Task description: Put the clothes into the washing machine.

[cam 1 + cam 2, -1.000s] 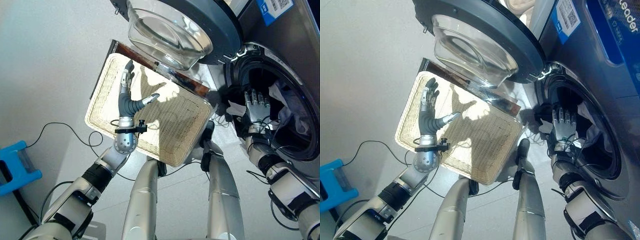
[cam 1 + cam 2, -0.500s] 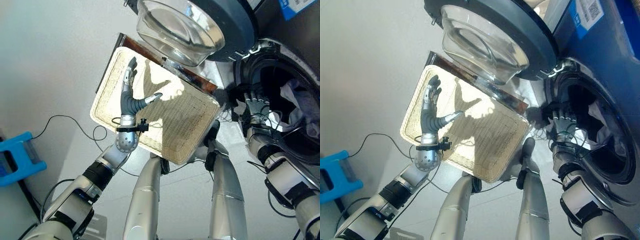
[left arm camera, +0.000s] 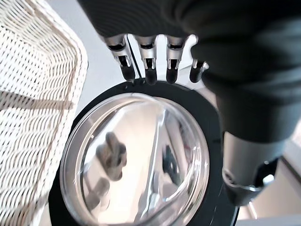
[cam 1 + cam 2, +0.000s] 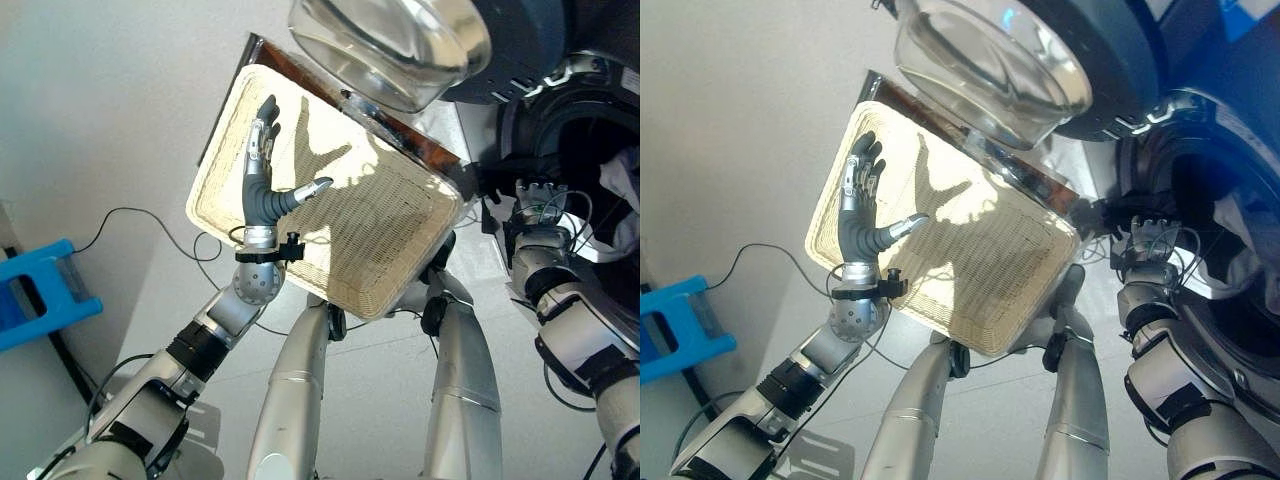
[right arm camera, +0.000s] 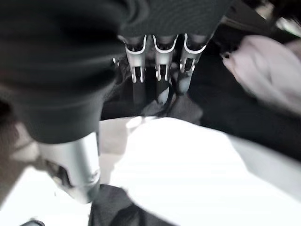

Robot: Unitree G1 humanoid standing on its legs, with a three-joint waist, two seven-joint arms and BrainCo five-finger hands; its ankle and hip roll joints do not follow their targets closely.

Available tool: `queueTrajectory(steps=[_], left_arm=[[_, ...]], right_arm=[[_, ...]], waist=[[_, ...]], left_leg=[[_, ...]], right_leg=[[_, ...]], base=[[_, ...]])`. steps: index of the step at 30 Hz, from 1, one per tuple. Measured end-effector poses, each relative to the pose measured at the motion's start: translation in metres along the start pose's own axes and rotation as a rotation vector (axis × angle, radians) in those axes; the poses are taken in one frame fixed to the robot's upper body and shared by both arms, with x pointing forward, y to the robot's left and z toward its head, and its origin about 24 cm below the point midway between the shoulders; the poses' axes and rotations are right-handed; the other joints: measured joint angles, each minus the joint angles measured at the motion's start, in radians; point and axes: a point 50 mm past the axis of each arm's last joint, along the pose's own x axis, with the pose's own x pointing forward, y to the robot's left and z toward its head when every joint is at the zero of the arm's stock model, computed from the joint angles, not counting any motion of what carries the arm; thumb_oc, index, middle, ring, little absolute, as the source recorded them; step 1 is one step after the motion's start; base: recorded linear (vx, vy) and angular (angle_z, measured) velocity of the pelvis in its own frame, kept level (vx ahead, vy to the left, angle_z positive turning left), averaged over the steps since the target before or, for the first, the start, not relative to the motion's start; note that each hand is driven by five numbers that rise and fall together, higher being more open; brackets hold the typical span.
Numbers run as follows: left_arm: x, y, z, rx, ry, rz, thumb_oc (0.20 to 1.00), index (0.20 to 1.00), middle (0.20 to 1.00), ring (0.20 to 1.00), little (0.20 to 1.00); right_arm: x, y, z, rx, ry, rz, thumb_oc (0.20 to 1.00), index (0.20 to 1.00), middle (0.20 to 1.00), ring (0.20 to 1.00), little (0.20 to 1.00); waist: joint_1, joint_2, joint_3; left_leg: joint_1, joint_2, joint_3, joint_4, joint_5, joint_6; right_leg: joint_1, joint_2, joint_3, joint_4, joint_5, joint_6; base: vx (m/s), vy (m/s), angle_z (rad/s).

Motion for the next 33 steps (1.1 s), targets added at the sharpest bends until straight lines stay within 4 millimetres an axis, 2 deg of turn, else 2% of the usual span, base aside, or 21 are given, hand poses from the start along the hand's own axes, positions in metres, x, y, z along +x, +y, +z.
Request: queueTrajectory(steps=[3, 8, 9, 11, 19, 22, 28, 31, 33], left_arm=[[-0.002, -0.002, 0.001, -0.009, 0.005, -0.001, 1.0, 1.0, 1.0, 1.0, 1.0], [-0.001, -0.002, 0.003, -0.013, 0.001, 0.003, 1.0, 1.0, 1.0, 1.0, 1.0], [-0.001, -0.001, 0.003, -0.013, 0.0, 0.006, 1.0, 1.0, 1.0, 1.0, 1.0], [0.0, 0.001, 0.003, -0.01, -0.004, 0.015, 1.0, 1.0, 1.0, 1.0, 1.0], [0.0, -0.001, 0.003, -0.017, 0.005, -0.03, 1.0, 1.0, 1.0, 1.0, 1.0], [-0.002, -0.001, 0.002, -0.017, 0.012, -0.043, 1.0, 1.0, 1.0, 1.0, 1.0], [-0.005, 0.0, 0.0, -0.016, 0.023, -0.043, 1.0, 1.0, 1.0, 1.0, 1.0], [-0.017, 0.002, -0.005, -0.02, 0.067, -0.046, 1.0, 1.0, 1.0, 1.0, 1.0], [-0.021, 0.005, -0.006, -0.028, 0.078, -0.04, 1.0, 1.0, 1.0, 1.0, 1.0]], right_arm=[[0.002, -0.001, -0.006, -0.094, 0.017, 0.042, 1.0, 1.0, 1.0, 1.0, 1.0], [0.002, -0.003, -0.006, -0.244, 0.025, 0.089, 1.0, 1.0, 1.0, 1.0, 1.0], [0.002, -0.004, -0.006, -0.264, 0.025, 0.095, 0.206, 0.206, 0.206, 0.206, 0.206], [0.003, -0.007, -0.005, -0.303, 0.027, 0.111, 0.2, 0.2, 0.2, 0.2, 0.2], [0.002, -0.002, -0.008, -0.283, 0.048, 0.174, 0.2, 0.2, 0.2, 0.2, 0.2], [0.0, 0.012, -0.018, -0.267, 0.073, 0.221, 0.2, 0.2, 0.2, 0.2, 0.2], [-0.007, 0.033, -0.022, -0.181, 0.08, 0.25, 0.2, 0.2, 0.2, 0.2, 0.2], [-0.014, 0.049, -0.025, -0.128, 0.093, 0.255, 0.2, 0.2, 0.2, 0.2, 0.2], [-0.014, 0.051, -0.03, -0.03, 0.132, 0.234, 0.2, 0.2, 0.2, 0.2, 0.2]], waist=[[0.02, 0.0, 0.0], [0.025, 0.0, 0.0], [0.025, 0.0, 0.0], [0.026, 0.0, 0.0], [0.025, 0.0, 0.0], [0.021, 0.0, 0.0], [0.011, 0.0, 0.0], [0.003, 0.002, -0.002], [-0.01, 0.003, -0.003]], left_leg=[[-0.006, -0.002, -0.001, 0.0, 0.0, 0.0], [-0.008, -0.007, -0.001, -0.003, 0.001, 0.001], [-0.009, -0.007, 0.0, -0.003, 0.001, 0.001], [-0.015, -0.007, 0.001, -0.003, 0.001, 0.001], [-0.023, -0.006, 0.002, 0.001, 0.001, 0.002], [-0.023, -0.003, 0.004, 0.007, 0.001, 0.002], [0.014, 0.01, 0.006, 0.022, -0.001, 0.001], [0.071, 0.016, 0.009, 0.032, -0.015, -0.003], [0.089, 0.016, 0.006, 0.033, -0.023, -0.003]], right_leg=[[-0.005, -0.004, -0.002, 0.0, 0.001, -0.001], [-0.005, -0.006, -0.003, -0.004, -0.001, 0.003], [-0.006, -0.006, -0.003, -0.004, -0.001, 0.003], [-0.013, -0.006, -0.003, -0.005, -0.001, 0.004], [-0.02, -0.005, -0.003, -0.004, -0.001, 0.003], [-0.017, -0.004, -0.003, -0.003, 0.0, 0.002], [0.028, 0.003, -0.008, -0.003, 0.005, -0.005], [0.089, 0.006, -0.008, -0.008, 0.001, -0.004], [0.11, 0.005, -0.009, -0.011, -0.008, 0.004]], base=[[0.0, -0.001, 0.01], [0.0, 0.0, 0.0], [0.0, 0.0, 0.0], [0.0, 0.0, 0.0], [0.0, 0.0, 0.0], [0.0, 0.0, 0.0], [0.01, 0.001, -0.01], [0.03, 0.022, -0.03], [0.03, 0.014, 0.0]])
